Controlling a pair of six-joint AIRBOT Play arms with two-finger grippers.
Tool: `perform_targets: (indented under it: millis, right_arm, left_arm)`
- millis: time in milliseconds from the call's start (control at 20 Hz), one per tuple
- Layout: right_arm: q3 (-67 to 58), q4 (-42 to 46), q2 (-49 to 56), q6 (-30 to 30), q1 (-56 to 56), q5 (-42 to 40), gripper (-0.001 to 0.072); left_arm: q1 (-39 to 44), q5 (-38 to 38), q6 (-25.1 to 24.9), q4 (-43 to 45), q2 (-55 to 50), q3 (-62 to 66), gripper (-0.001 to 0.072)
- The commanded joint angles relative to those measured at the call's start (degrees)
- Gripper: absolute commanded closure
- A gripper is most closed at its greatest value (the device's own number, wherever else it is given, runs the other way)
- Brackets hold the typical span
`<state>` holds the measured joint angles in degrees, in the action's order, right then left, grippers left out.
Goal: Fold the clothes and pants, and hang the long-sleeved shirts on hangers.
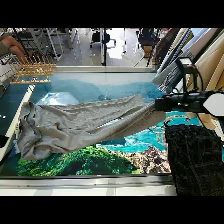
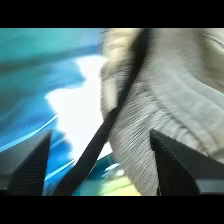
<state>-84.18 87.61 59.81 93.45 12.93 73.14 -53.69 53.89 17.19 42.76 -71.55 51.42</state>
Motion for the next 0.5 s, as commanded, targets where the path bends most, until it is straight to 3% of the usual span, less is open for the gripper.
perform_targets:
  millis: [0,150,300,450]
  right_arm:
    - [-0.15,-1.97,-0.09,-0.02,-1.44,-0.22,0.0688]
    - [-0.15,-2.1,1.03,-0.02,-1.44,-0.59,0.0688]
    - [-0.15,-2.08,1.55,-0.09,-1.44,-1.03,0.0688]
    - [-0.15,-2.12,1.55,-1.44,-1.44,-1.05,0.0688]
  left_arm:
    - [7.1,7.48,-11.23,-2.67,-0.42,-0.15,0.001]
    - [15.43,7.08,-7.78,2.64,-0.52,-0.17,0.0014]
    - [22.51,3.87,3.26,11.93,-0.7,-0.2,0.0013]
    - [27.91,-0.57,9.25,23.34,-1.18,-0.2,0.0004]
